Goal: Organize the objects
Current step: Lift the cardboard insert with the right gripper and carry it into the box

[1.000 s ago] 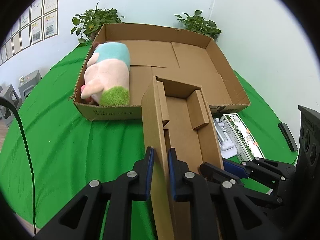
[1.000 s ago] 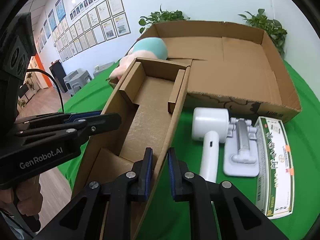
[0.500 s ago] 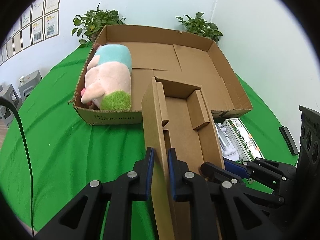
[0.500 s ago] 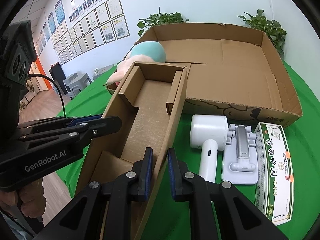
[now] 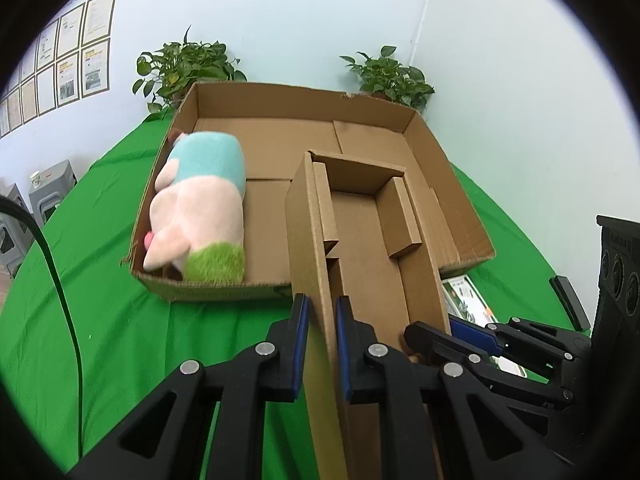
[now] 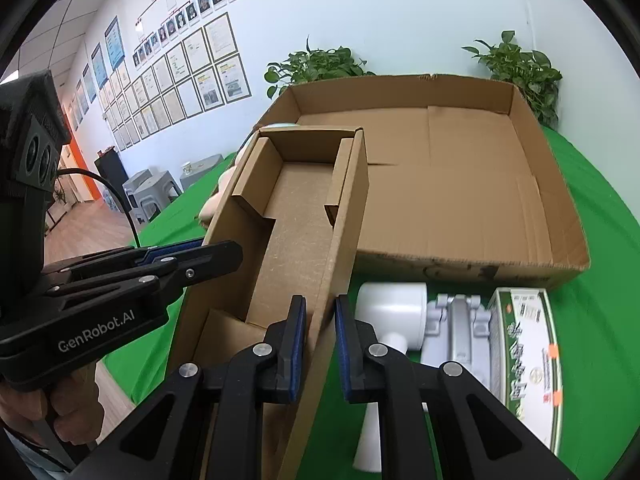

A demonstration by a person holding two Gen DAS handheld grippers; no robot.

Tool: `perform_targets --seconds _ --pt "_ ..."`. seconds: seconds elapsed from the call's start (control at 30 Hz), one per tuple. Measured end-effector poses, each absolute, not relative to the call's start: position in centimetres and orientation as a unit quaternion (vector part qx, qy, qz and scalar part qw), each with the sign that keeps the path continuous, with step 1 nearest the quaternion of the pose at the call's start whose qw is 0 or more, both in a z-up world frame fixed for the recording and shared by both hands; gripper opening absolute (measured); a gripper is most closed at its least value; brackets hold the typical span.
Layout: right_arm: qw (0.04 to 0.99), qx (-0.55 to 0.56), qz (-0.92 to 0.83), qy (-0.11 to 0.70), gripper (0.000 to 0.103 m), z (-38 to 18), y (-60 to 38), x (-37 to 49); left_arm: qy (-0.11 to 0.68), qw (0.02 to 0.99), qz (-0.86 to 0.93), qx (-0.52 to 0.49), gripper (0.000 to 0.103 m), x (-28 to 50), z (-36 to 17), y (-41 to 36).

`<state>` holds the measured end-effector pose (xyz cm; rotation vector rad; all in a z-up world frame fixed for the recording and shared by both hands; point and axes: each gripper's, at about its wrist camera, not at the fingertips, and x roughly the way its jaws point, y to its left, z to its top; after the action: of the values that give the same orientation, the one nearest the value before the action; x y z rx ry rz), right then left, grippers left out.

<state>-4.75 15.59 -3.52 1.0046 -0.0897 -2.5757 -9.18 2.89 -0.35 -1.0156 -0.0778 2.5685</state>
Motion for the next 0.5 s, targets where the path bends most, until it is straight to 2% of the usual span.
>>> perform_targets --seconds 0.5 --pt "0.192 0.325 -0.926 -0.032 0.013 1.3 16.2 -11.0 -0.005 0.183 0.933 -0.311 0.012 -14.3 4.2 3.6"
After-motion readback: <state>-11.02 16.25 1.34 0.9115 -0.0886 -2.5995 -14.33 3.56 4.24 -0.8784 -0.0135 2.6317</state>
